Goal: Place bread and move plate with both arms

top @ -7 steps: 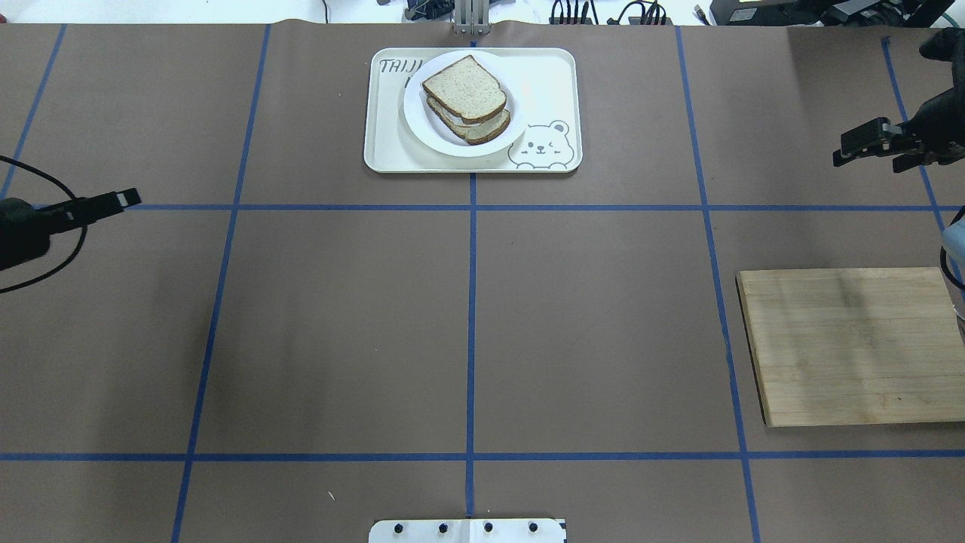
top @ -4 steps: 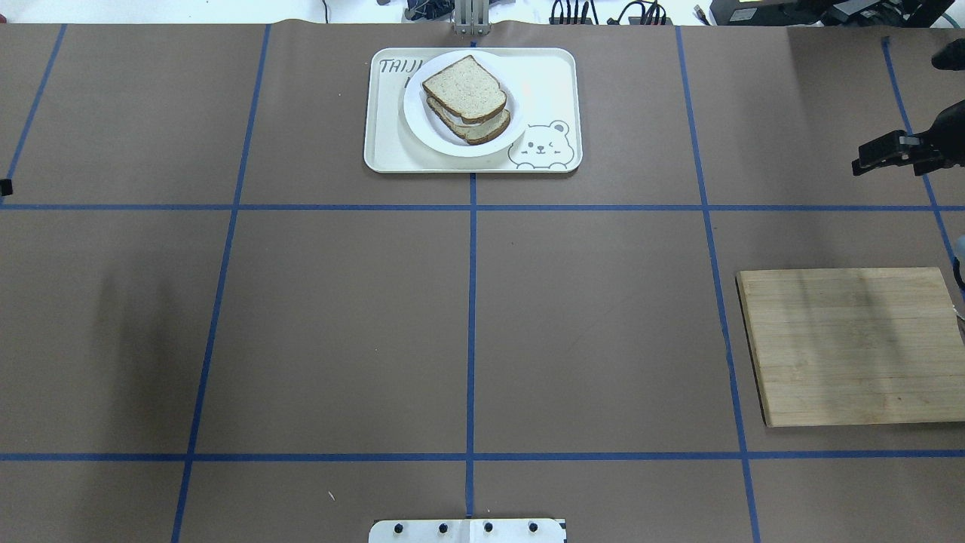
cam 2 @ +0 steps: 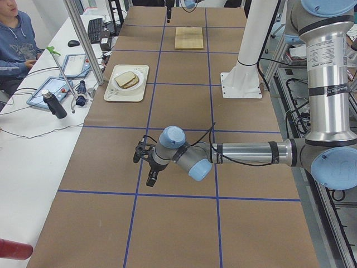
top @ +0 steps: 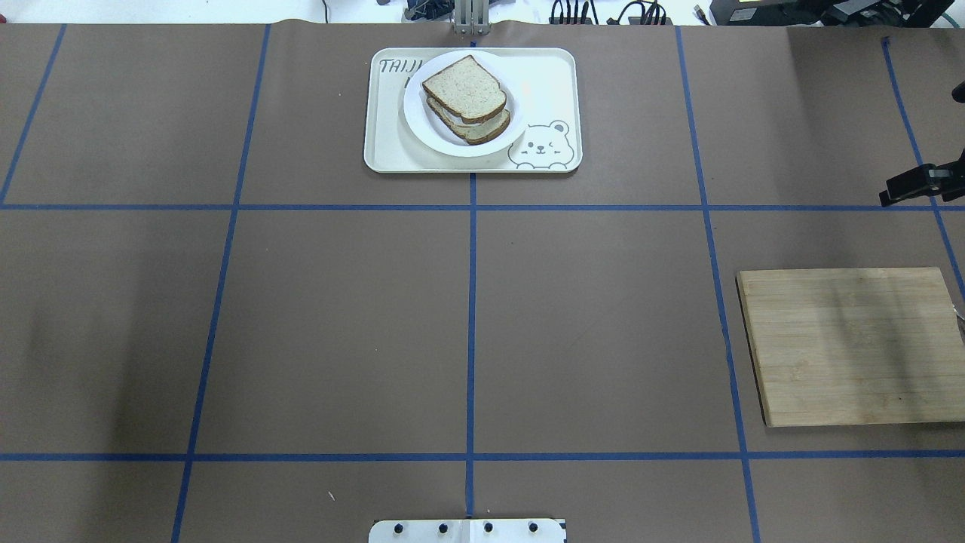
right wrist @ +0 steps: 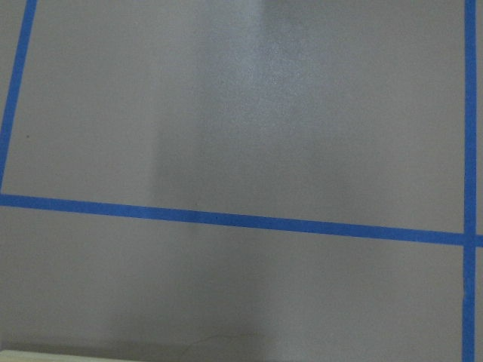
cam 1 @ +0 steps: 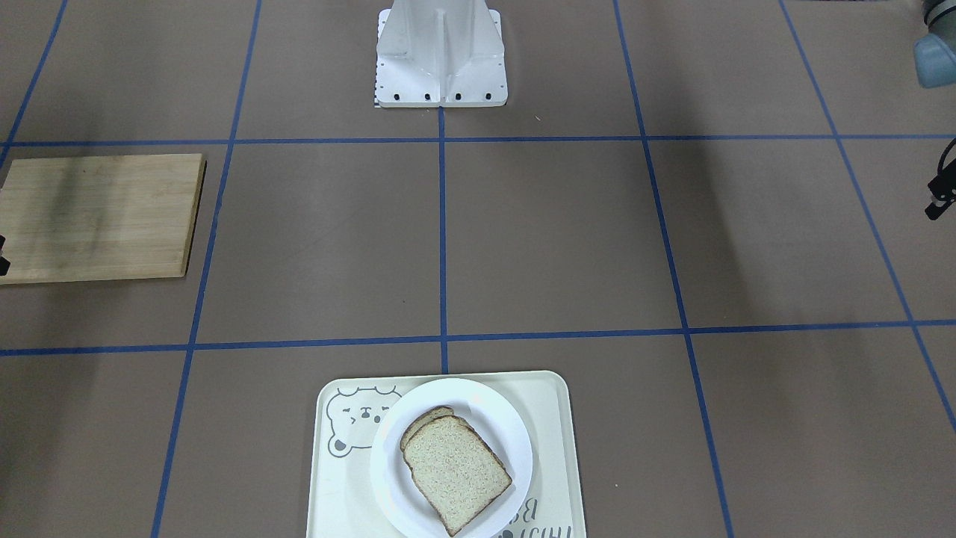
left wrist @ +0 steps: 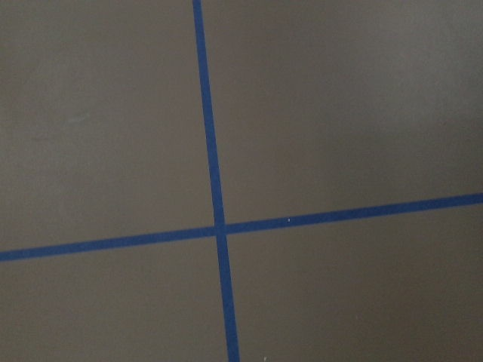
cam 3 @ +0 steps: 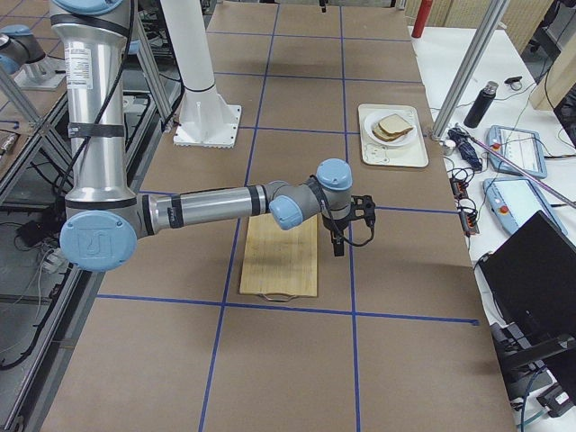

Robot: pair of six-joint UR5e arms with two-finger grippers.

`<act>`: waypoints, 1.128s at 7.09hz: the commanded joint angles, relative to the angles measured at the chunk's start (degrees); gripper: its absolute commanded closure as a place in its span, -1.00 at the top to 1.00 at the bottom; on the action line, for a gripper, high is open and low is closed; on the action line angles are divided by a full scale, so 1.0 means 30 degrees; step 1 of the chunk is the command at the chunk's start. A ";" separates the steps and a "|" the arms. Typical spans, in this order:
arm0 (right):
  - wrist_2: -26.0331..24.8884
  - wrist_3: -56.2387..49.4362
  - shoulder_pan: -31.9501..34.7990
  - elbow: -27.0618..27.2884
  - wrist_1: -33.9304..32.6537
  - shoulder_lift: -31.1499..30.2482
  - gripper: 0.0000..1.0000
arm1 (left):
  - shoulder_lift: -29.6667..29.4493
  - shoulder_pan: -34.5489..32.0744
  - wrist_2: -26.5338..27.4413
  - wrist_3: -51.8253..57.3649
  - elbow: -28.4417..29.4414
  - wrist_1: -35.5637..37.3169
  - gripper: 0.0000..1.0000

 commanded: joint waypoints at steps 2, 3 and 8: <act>0.0661 -0.4252 0.0784 0.0150 -0.3805 0.0310 1.00 | -0.1186 -0.0525 -0.0852 0.3679 -0.2006 0.8533 0.97; 0.0661 -0.4411 0.0582 0.0122 -0.4428 0.0544 1.00 | -0.0636 -0.0757 -0.0852 0.3970 -0.2594 0.8521 0.97; 0.0339 -0.4384 0.0580 -0.0054 -0.4200 0.0605 1.00 | 0.0013 -0.0701 -0.3291 0.4207 -0.1990 0.6414 0.97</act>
